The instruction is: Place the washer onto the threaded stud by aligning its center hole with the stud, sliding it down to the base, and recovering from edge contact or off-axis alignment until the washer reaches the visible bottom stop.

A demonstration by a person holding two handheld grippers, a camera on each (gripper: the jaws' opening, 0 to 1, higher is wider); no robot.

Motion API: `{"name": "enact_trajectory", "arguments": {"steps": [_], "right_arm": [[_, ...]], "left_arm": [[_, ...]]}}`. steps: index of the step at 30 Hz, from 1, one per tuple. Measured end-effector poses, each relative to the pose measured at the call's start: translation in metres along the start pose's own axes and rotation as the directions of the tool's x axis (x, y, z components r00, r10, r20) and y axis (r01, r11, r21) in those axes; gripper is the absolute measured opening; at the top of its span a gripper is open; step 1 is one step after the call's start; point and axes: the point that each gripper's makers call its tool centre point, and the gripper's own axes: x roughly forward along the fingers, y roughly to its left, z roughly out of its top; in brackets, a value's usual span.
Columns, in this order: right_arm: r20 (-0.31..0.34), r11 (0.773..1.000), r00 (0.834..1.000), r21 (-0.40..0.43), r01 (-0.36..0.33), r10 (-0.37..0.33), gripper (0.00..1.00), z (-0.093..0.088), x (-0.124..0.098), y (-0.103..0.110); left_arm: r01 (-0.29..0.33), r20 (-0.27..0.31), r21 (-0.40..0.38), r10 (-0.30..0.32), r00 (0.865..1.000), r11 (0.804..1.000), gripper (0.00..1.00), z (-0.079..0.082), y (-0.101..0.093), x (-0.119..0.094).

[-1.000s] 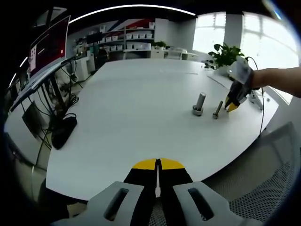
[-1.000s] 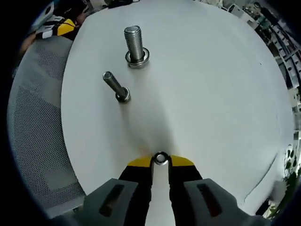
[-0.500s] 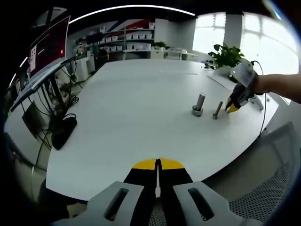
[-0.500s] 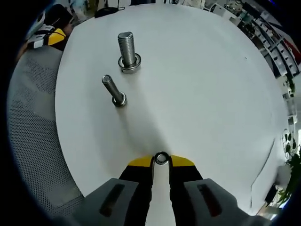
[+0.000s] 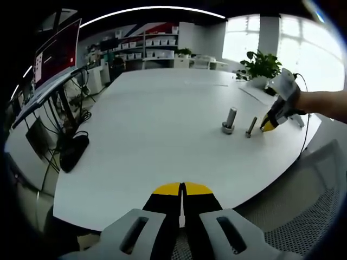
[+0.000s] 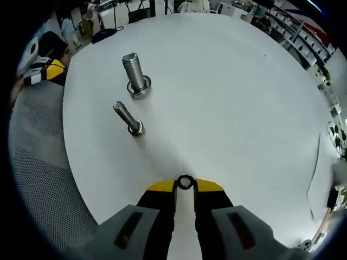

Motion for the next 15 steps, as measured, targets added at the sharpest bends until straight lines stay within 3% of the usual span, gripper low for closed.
{"name": "enact_trajectory", "arguments": {"steps": [10, 15], "right_arm": [[0.034, 0.992, 0.999, -0.122, -0.028, 0.032, 0.14, 0.029, -0.016, 0.026], [0.060, 0.986, 0.995, -0.154, -0.067, 0.077, 0.14, 0.051, -0.033, 0.037]], "left_arm": [[-0.003, 0.009, -0.005, 0.003, 1.000, 1.000, 0.00, 0.001, 0.001, 0.000], [-0.003, 0.013, -0.006, 0.003, 1.000, 1.000, 0.00, 0.002, 0.001, 0.000]]}}
